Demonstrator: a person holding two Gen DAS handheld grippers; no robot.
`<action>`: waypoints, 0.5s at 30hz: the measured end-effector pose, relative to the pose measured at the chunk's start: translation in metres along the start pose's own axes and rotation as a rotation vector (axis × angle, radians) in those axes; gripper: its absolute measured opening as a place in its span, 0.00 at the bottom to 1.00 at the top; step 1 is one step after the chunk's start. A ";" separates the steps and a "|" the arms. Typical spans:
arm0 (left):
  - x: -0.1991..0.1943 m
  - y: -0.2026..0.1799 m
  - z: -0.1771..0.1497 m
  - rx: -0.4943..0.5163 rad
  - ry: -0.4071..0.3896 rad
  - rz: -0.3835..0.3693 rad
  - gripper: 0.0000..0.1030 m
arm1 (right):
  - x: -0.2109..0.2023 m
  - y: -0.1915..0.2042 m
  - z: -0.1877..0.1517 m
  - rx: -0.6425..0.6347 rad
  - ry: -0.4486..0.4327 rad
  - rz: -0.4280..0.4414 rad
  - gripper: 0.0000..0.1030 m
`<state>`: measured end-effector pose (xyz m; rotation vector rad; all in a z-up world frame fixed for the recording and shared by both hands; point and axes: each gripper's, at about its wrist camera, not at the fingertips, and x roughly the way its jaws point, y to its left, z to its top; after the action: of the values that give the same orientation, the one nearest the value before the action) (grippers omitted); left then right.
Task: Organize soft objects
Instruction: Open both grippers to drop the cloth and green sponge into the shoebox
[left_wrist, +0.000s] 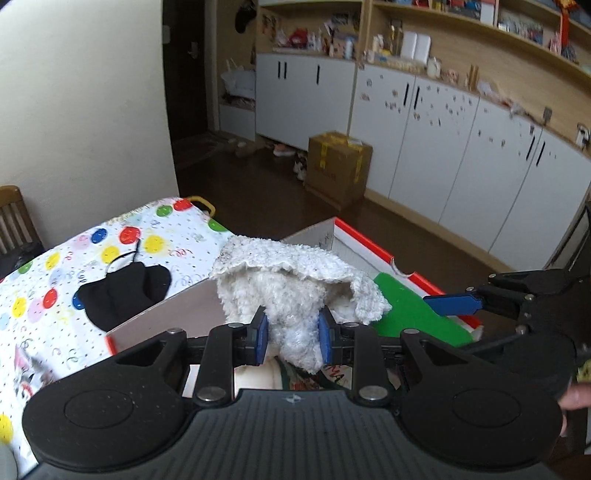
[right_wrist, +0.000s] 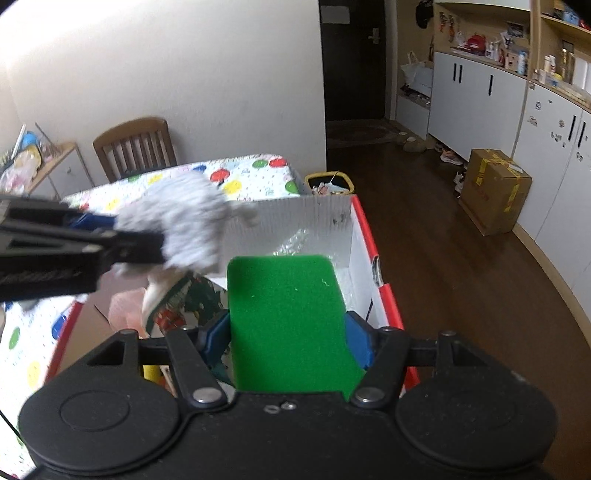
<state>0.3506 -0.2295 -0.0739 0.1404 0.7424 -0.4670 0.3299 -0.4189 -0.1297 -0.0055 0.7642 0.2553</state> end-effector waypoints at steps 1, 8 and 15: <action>0.006 -0.001 0.003 0.005 0.012 -0.003 0.25 | 0.003 0.000 0.000 -0.008 0.007 -0.005 0.62; 0.040 -0.016 0.010 0.059 0.087 -0.026 0.25 | 0.025 0.004 -0.003 -0.052 0.061 -0.014 0.62; 0.072 -0.016 0.008 0.055 0.160 -0.027 0.25 | 0.037 0.001 -0.004 -0.052 0.086 -0.020 0.63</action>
<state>0.3945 -0.2722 -0.1159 0.2213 0.8899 -0.5066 0.3523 -0.4100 -0.1580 -0.0735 0.8425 0.2573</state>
